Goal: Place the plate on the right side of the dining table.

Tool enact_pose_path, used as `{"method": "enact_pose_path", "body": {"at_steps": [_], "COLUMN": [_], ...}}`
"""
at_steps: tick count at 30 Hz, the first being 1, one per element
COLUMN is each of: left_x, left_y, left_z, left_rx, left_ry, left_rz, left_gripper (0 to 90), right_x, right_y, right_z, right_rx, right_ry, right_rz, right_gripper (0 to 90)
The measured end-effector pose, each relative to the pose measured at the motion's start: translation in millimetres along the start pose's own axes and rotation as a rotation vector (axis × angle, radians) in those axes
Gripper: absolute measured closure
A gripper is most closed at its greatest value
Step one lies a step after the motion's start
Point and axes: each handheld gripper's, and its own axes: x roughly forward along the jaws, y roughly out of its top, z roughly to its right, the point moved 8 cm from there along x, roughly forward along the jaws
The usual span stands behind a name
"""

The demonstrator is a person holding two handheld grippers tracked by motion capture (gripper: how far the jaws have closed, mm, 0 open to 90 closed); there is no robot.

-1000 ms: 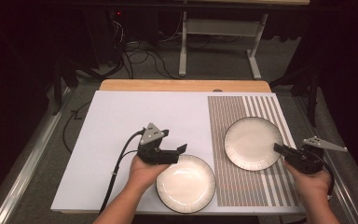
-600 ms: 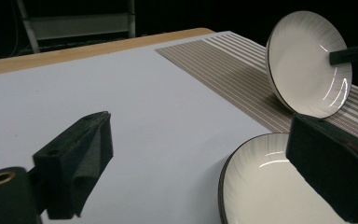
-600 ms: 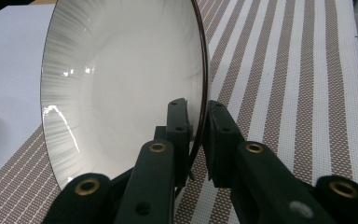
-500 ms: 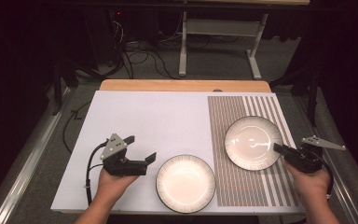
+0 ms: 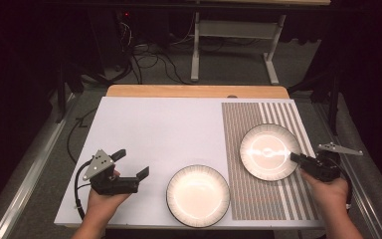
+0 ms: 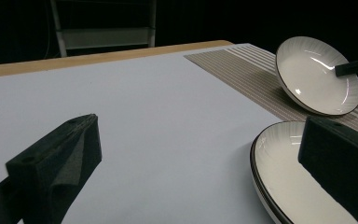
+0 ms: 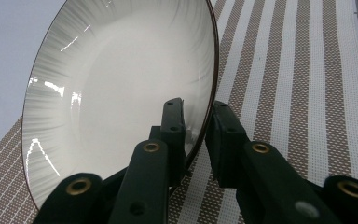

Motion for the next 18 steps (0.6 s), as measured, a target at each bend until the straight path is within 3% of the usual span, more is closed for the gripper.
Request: {"method": "enact_pose_path", "body": {"at_steps": [10,18], "left_x": [-1.2,0.2], "left_y": [-0.3,-1.7], "left_z": [-2.7,-3.2], "left_rx": [0.027,0.015], "left_ry": [0.023,0.017], "left_rz": [-0.005,-0.010], "left_gripper": [0.1,0.1], "right_x": [2.8,6.1], "right_y": [1.8,1.2], "right_z": [0.9,3.6], "right_rx": [0.014,0.039], "right_ry": [-0.010,-0.019], "right_rz": [-0.014,-0.026], "right_gripper": [79.5,79.1]}}
